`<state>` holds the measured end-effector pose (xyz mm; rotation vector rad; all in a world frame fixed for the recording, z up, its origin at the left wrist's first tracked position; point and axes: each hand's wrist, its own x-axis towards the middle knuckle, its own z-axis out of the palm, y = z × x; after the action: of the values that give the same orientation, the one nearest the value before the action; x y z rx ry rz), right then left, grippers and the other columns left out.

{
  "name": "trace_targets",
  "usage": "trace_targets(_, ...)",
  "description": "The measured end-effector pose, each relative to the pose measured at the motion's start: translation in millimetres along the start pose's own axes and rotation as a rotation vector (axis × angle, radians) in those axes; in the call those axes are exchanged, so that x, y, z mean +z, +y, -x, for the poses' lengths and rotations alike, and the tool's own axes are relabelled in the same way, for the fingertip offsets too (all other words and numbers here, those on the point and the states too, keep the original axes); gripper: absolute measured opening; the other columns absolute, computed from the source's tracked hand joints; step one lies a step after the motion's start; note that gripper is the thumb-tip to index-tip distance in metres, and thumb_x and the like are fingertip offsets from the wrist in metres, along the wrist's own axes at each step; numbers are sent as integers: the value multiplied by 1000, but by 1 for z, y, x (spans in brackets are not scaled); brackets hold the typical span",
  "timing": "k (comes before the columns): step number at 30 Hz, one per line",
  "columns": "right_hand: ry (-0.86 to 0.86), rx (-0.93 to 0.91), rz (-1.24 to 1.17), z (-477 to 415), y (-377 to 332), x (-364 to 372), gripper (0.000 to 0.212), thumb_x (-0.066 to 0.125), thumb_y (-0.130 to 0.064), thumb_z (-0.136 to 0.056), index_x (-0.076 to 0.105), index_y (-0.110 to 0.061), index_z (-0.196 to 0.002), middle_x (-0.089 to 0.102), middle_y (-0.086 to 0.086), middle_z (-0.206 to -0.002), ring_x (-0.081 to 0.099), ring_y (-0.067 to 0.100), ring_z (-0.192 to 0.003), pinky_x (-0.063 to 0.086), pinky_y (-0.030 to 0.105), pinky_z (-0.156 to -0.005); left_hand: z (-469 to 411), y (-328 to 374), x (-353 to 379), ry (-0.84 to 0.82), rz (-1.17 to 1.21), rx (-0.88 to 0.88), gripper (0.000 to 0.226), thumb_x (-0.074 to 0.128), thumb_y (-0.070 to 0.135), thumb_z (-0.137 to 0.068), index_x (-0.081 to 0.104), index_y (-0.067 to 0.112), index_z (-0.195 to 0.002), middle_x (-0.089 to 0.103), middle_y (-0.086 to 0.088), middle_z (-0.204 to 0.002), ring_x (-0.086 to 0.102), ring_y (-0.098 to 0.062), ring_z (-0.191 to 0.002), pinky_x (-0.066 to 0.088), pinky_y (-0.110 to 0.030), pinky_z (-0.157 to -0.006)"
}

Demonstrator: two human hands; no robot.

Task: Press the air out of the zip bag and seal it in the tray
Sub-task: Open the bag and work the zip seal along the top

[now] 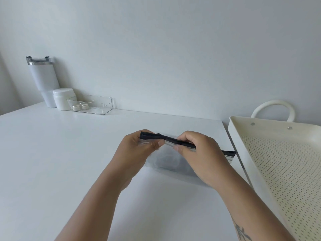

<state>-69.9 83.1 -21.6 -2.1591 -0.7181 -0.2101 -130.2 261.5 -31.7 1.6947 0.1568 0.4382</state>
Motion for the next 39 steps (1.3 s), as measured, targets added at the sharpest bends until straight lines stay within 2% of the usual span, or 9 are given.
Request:
trace_targets(3, 10, -14, 19, -1, -4, 3, 10, 62, -30, -90, 64, -29, -81, 58, -12, -64, 50, 12, -65, 35, 28, -70, 0, -1, 1, 2, -5, -19, 9, 78, 36, -80, 78, 31, -87, 78, 2, -83, 69, -11, -78, 48, -34, -72)
trace_targets(8, -32, 42, -88, -2, -2, -1, 9, 66, -31, -88, 68, -28, -80, 57, -11, -59, 48, 10, -61, 34, 25, -62, 0, 0, -1, 12, -16, -39, 12, 79, 42, -75, 79, 34, -85, 76, 5, -72, 63, 2, -59, 42, -24, -61)
trace_targets(18, -27, 20, -103, -4, -1, 0, 14, 65, -31, -88, 65, -27, -76, 55, -19, -57, 41, 7, -51, 28, 21, -55, -2, -3, -1, -27, -4, -5, 13, 80, 37, -77, 79, 27, -85, 75, 4, -75, 64, -3, -68, 43, -18, -61)
trace_targets(22, -13, 20, -108, -4, 1, 3, 13, 65, -32, -88, 65, -27, -76, 56, -16, -59, 42, 8, -54, 32, 24, -59, -2, -4, 2, -1, -19, -1, 9, 78, 32, -80, 76, 23, -81, 72, 6, -70, 58, -3, -62, 38, -26, -62)
trace_targets(25, -8, 22, -108, -3, 2, 3, 12, 64, -33, -88, 65, -29, -77, 59, -12, -62, 45, 9, -58, 35, 25, -59, -1, -2, -4, -57, -3, 3, 14, 80, 37, -76, 80, 26, -85, 79, 7, -83, 70, -6, -73, 49, -21, -61)
trace_targets(29, -16, 50, -90, -3, 6, 3, 13, 64, -33, -89, 64, -29, -76, 55, -13, -57, 44, 11, -57, 33, 26, -57, -3, 0, -13, -28, 29, 14, 23, 79, 38, -78, 80, 18, -89, 79, -6, -96, 70, -30, -91, 52, -45, -87)
trace_targets(32, -44, 57, -70, -2, 8, 4, 13, 62, -33, -89, 63, -30, -77, 60, -9, -64, 51, 14, -67, 37, 26, -59, -2, 0, -11, 0, -3, 7, 12, 74, 31, -84, 79, 20, -80, 77, -11, -89, 61, -17, -75, 45, -33, -76)
trace_targets(36, -57, 30, -68, -1, 5, 7, 4, 60, -36, -88, 62, -35, -85, 64, -15, -74, 56, 13, -82, 40, 26, -67, -1, -1, -9, 0, -13, 1, 13, 73, 31, -85, 79, 19, -82, 72, -21, -94, 57, -19, -76, 39, -35, -74)
trace_targets(39, -46, 0, -67, -1, 3, 10, 11, 61, -35, -89, 62, -32, -78, 59, -11, -64, 53, 16, -74, 37, 28, -63, -2, 0, -8, -40, -7, 18, 15, 75, 35, -82, 81, 22, -86, 78, -8, -87, 62, -12, -76, 44, -26, -73)
